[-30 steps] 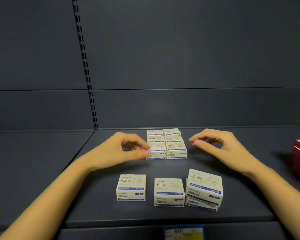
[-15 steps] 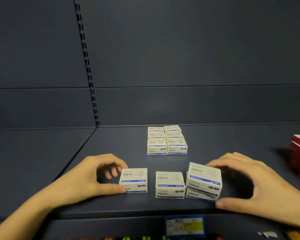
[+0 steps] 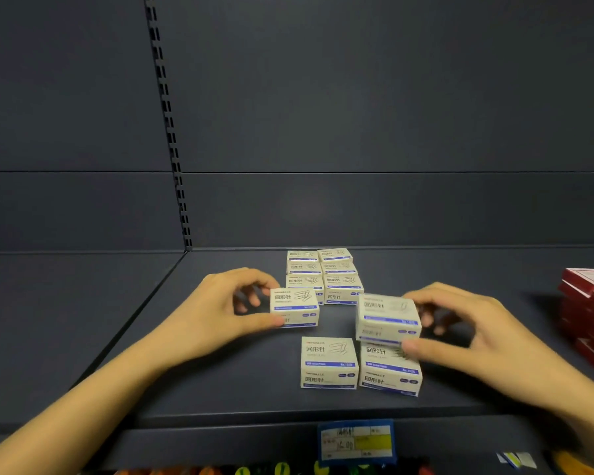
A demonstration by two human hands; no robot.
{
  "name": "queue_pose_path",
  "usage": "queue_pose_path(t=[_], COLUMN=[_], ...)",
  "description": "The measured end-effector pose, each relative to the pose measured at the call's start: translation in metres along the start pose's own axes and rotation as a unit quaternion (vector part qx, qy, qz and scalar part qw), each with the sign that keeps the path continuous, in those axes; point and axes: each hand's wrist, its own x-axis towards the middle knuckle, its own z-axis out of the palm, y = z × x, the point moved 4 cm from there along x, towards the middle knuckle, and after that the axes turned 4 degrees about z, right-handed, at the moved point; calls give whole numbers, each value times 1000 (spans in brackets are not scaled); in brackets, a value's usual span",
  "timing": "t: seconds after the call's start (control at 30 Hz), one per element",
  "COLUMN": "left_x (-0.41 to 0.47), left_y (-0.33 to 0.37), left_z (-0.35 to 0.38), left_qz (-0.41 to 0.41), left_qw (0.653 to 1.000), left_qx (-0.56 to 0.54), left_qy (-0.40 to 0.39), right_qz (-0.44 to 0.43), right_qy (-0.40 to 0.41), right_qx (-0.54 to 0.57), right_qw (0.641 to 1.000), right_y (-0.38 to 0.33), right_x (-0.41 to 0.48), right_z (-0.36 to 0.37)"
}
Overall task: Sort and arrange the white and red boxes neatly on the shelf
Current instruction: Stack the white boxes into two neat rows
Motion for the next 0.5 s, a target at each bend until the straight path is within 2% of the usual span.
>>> queue_pose_path(t=[0.27,0.5], left_x=[14,16], left_y=[-19,-28], left_z=[22,24], left_qz=[-39,-57], left_qw=[999,998], left_qx=[-15,-30], left_qy=[-28,-5], right_qz=[45,67], right_qy=[-2,-68], right_qx=[44,-23], right_qw=[998,995], right_y=[21,43], right_x=[40,52], right_z=[11,29])
